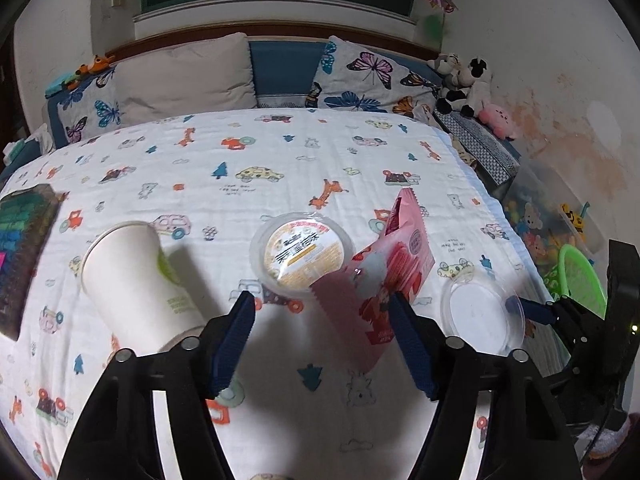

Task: Collect trash
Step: 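Grasp the pink wafer packet with the left tool while the right tool grasps the clear plastic lid, then carry the pink packet and clear lid over the green basket and release both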

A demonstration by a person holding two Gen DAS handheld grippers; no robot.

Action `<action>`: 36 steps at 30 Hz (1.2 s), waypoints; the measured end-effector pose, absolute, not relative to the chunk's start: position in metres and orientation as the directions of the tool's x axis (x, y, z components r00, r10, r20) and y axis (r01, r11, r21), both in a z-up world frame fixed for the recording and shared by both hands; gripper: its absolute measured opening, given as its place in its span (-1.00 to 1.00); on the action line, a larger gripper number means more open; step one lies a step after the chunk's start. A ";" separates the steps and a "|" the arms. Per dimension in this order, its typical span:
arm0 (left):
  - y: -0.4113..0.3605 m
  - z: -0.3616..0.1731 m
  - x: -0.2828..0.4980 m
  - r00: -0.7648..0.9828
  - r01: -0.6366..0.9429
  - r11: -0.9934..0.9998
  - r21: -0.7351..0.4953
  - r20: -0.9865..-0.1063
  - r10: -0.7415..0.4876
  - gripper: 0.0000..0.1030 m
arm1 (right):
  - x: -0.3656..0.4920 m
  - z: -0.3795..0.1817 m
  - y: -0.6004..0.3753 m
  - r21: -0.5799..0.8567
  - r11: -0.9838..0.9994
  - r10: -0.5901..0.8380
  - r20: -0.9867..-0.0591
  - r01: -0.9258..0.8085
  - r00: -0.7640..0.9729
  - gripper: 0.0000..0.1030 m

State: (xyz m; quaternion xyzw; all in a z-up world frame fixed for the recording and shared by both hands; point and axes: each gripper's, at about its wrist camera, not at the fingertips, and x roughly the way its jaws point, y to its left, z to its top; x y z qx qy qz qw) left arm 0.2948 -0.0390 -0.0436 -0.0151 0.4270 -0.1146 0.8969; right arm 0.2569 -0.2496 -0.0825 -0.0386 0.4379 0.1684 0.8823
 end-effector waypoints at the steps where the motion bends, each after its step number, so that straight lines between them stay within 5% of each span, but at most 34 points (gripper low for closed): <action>1: -0.040 -0.045 0.297 0.609 0.196 0.973 -0.125 -0.762 -0.221 0.27 | 0.257 -0.083 -0.250 0.078 0.941 0.262 -0.785 -0.330 0.561 0.77; 7: -0.042 -0.051 0.305 0.594 0.209 0.964 -0.164 -0.762 -0.258 0.13 | 0.254 -0.081 -0.254 0.091 0.944 0.266 -0.782 -0.319 0.564 0.76; 24: -0.054 -0.044 0.290 0.592 0.263 0.942 -0.209 -0.736 -0.329 -0.74 | 0.229 -0.066 -0.272 0.132 0.949 0.282 -0.758 -0.286 0.588 0.76; 36: -0.070 -0.016 0.248 0.619 0.330 0.927 -0.179 -0.700 -0.356 -0.79 | 0.193 -0.042 -0.294 0.144 0.954 0.283 -0.716 -0.261 0.639 0.76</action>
